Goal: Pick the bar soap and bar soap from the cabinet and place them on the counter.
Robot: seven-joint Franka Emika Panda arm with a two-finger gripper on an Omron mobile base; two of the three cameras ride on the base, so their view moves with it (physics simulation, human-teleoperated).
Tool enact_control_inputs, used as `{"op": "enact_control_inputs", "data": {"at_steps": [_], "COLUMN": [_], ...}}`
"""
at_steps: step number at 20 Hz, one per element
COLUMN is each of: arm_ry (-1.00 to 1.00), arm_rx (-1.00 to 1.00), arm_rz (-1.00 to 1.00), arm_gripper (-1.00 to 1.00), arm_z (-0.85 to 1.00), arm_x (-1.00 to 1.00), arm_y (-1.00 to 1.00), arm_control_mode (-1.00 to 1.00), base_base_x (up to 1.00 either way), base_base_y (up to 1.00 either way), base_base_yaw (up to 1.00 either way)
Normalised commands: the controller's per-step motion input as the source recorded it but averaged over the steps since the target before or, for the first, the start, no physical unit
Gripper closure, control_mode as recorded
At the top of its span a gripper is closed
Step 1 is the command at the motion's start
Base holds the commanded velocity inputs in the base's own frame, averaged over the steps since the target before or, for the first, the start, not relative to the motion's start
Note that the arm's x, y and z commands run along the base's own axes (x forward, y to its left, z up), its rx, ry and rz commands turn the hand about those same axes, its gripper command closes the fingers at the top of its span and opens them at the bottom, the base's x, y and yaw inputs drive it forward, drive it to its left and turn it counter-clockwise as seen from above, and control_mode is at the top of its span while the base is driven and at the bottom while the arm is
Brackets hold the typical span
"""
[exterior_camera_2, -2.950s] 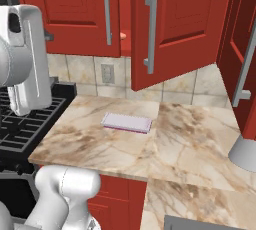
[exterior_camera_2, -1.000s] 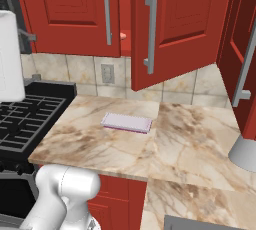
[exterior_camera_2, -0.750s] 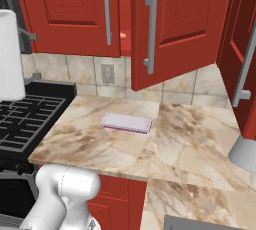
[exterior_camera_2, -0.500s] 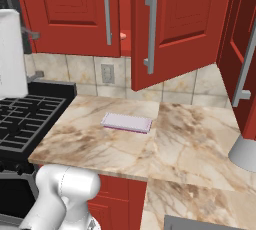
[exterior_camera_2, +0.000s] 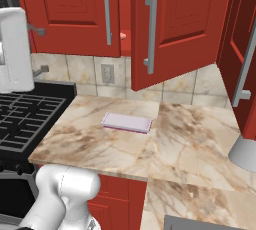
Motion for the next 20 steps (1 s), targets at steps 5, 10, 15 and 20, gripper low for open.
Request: {"op": "enact_control_inputs", "data": {"at_steps": [5, 10, 15, 20], "arm_ry": [-0.07, -0.03, 0.00, 0.00], "arm_rx": [0.02, 0.04, 0.02, 0.01], "arm_rz": [-0.03, -0.07, -0.11, -0.09], "arm_gripper": [-1.00, -1.00, -1.00, -1.00], "arm_z": [0.00, 0.00, 0.00, 0.00], "arm_x": [0.15, 0.13, 0.17, 0.16], "arm_y": [-0.05, -0.19, -0.18, -0.18], "arm_control_mode": [-1.00, -1.00, -1.00, -1.00], "base_base_x": [0.00, 0.00, 0.00, 0.00], "base_base_y": [0.00, 0.00, 0.00, 0.00], "base_base_yaw": [0.00, 0.00, 0.00, 0.00]}}
